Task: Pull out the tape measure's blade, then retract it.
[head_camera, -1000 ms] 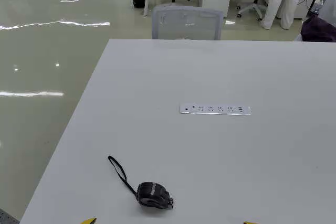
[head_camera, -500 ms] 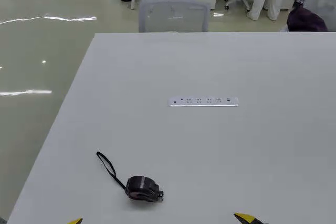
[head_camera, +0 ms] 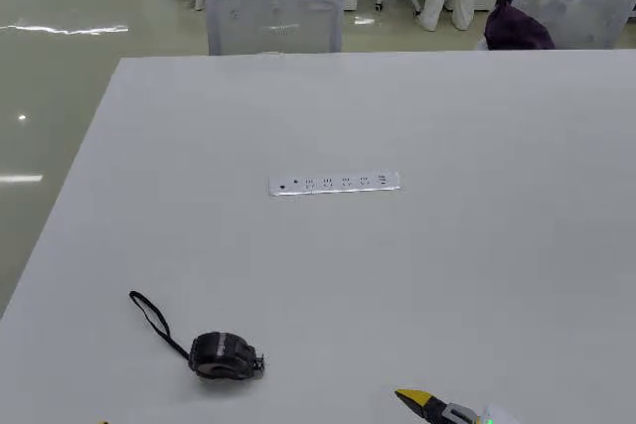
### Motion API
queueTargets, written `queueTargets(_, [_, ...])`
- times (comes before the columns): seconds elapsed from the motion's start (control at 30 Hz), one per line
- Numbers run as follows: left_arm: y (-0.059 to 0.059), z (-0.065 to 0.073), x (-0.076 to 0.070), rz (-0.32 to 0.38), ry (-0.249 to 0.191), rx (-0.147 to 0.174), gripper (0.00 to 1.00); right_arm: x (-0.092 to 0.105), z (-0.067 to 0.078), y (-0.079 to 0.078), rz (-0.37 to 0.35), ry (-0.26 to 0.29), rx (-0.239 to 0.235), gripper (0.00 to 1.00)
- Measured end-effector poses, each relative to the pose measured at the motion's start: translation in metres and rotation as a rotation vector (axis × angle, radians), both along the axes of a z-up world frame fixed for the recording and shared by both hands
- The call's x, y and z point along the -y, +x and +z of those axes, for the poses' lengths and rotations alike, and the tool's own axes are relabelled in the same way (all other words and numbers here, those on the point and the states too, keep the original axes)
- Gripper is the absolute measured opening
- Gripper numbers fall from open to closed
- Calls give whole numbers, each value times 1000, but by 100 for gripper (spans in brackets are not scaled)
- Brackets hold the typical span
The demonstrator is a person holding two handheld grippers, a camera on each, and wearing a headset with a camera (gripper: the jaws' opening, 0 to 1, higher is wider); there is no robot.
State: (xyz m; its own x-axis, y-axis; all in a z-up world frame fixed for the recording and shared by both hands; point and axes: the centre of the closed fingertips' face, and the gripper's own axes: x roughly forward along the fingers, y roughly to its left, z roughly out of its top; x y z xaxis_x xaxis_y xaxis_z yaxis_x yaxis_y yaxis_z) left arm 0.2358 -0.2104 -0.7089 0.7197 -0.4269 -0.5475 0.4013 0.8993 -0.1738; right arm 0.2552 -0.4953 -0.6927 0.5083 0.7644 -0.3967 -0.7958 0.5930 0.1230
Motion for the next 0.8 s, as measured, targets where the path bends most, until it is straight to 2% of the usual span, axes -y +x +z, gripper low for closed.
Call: queueTargets(0.8, [-1, 1, 2, -1, -2, -1, 82, -2, -1, -1, 9, -14, 0, 49])
